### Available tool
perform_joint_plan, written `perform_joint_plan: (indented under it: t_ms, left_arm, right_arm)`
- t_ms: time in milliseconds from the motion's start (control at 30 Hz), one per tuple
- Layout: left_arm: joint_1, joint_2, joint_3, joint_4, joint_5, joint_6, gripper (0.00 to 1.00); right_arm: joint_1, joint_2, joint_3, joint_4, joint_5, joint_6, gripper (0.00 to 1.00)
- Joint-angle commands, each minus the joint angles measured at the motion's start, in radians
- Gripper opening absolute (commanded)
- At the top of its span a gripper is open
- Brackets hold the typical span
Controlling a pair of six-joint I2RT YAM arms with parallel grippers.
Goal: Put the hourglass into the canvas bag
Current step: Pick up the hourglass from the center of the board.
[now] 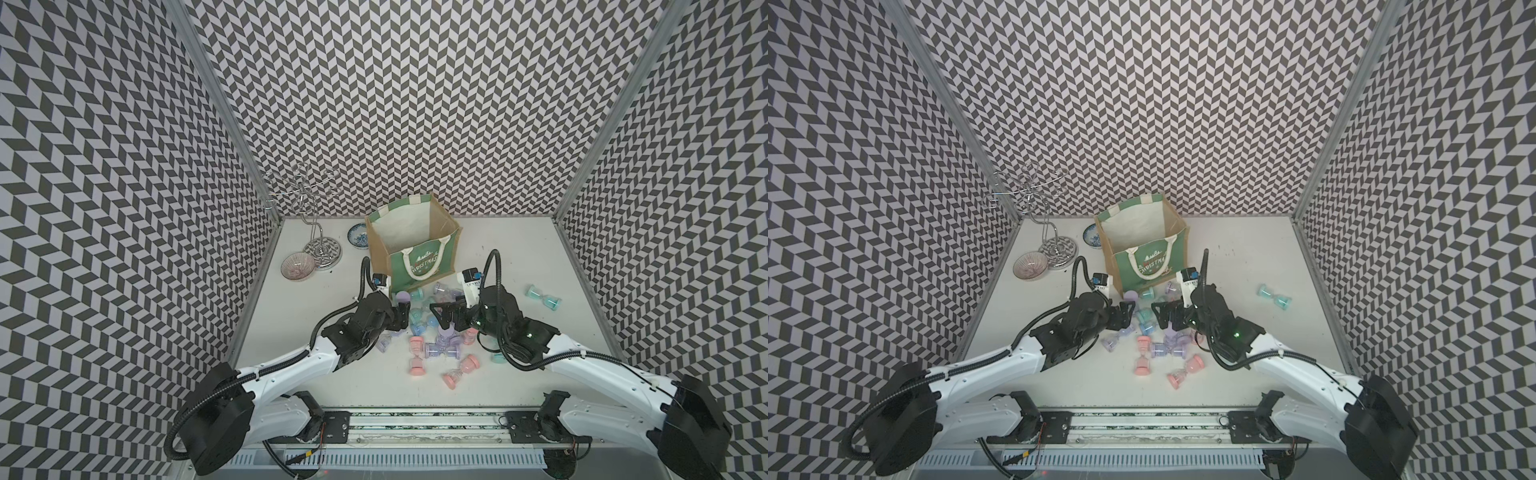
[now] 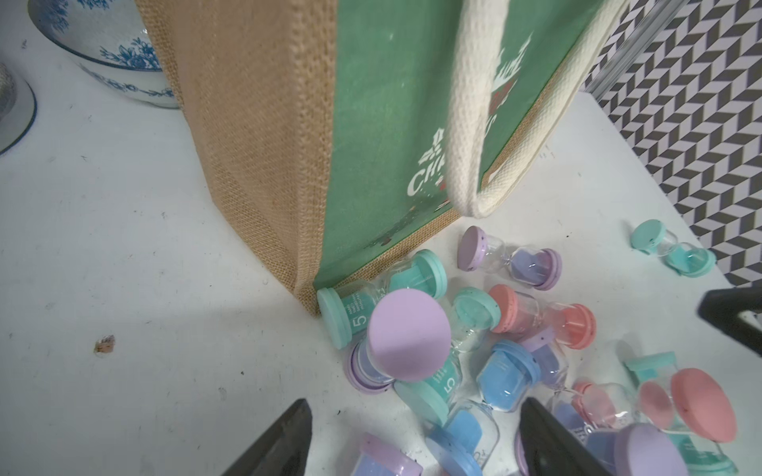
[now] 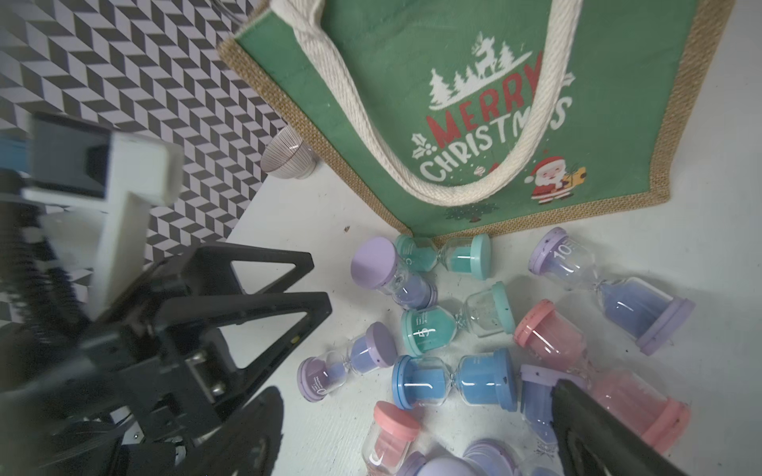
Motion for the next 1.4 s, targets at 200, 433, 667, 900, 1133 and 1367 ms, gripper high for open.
perform_joint_plan:
  t_ms: [200,433,667,900,1133,1367]
  left_arm:
    - [-0.013,0.13,0.082,0.062,-0.057,0.039,0.73]
    - [-0.015,0.206,0.113,0.09,-0.085,0.065,0.67]
    - [-0.015,0.28,0.13,0.13,-0.11,0.105,0.63]
    - [-0.012,0.354,0.158,0.156,-0.12,0.114,0.56]
    - [-0.013,0.386,0.164,0.178,-0.126,0.111,0.51]
    - [-0.012,0.373,0.155,0.186,-0.117,0.105,0.47]
  right_arm:
    - [0.001,-0.038,-0.011,0.114,0.034,0.012,0.99]
    - [0.0,-0.052,-0.01,0.105,0.049,0.008,0.99]
    - [-0.005,-0.064,-0.013,0.103,0.055,0.002,0.99]
    - [-0.016,-0.056,-0.022,0.123,0.021,0.014,0.99]
    - [-0.029,-0.065,-0.037,0.128,0.017,0.015,0.99]
    - [-0.042,-0.067,-0.047,0.144,-0.003,0.025,0.99]
